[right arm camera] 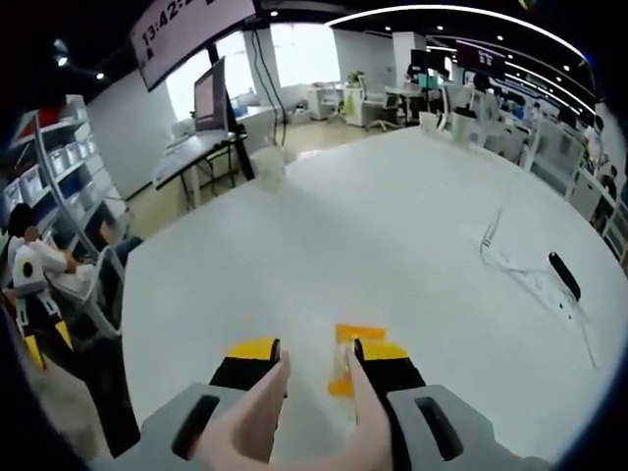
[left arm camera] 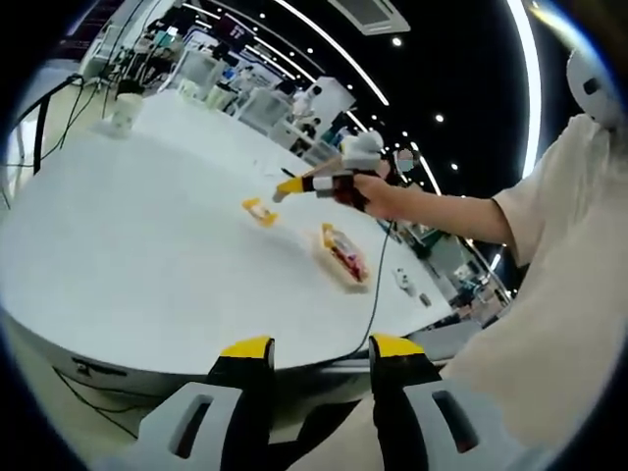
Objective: Place the target food into the container with the food tongs after gripping and lifting it, then release it inside without dropping or visibly crushing the food.
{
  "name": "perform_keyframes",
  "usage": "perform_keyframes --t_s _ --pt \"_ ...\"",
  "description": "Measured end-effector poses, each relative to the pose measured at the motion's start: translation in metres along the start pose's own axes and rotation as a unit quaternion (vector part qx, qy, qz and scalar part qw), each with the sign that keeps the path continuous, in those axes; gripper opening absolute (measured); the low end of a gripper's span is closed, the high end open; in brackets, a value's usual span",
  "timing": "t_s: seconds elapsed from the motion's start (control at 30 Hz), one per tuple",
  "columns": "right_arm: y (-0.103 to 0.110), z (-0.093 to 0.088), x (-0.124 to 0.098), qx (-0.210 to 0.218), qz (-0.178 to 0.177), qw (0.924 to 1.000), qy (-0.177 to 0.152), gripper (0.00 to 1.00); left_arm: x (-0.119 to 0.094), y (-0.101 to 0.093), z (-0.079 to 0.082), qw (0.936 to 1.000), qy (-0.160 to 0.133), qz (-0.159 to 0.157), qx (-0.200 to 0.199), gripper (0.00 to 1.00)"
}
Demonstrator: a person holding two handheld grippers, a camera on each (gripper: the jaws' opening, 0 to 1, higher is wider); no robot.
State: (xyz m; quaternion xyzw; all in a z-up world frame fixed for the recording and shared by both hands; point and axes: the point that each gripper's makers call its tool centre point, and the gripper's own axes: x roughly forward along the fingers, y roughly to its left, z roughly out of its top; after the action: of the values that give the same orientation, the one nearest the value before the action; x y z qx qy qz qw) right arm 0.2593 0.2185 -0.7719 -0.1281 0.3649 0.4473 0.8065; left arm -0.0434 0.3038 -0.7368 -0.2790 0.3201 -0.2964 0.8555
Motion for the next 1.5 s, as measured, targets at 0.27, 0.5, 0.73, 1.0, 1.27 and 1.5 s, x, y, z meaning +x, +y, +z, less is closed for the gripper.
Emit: perform_keyframes --t_s 0.27,0.5,0.73,1.0,1.27,1.5 --pt "-0.003 0.0 0.006 -0.002 0.0 1.0 0.003 0.3 0.0 0.001 -0.006 1.0 0.004 0.002 -0.009 0.37" --pt "-0.01 -0.004 0.011 -0.007 -0.005 0.9999 0.01 0.3 0.003 0.004 -0.007 0.9999 0.006 0.003 -0.013 0.37" --pt "-0.018 -0.011 0.017 -0.005 -0.011 0.9998 0.018 0.3 0.003 0.006 -0.009 0.9998 0.009 0.004 -0.018 0.37" --pt "-0.023 -0.02 0.025 0.001 -0.012 0.9996 0.025 0.3 0.004 0.006 -0.011 0.9997 0.016 0.004 -0.021 0.37" --pt "-0.029 -0.017 0.027 -0.002 -0.021 0.9995 0.025 0.3 0.006 0.007 -0.008 0.9996 0.018 0.003 -0.02 0.37" --pt "-0.042 -0.021 0.034 -0.001 -0.024 0.9993 0.03 0.3 0.009 0.007 -0.01 0.9995 0.02 0.001 -0.024 0.37"
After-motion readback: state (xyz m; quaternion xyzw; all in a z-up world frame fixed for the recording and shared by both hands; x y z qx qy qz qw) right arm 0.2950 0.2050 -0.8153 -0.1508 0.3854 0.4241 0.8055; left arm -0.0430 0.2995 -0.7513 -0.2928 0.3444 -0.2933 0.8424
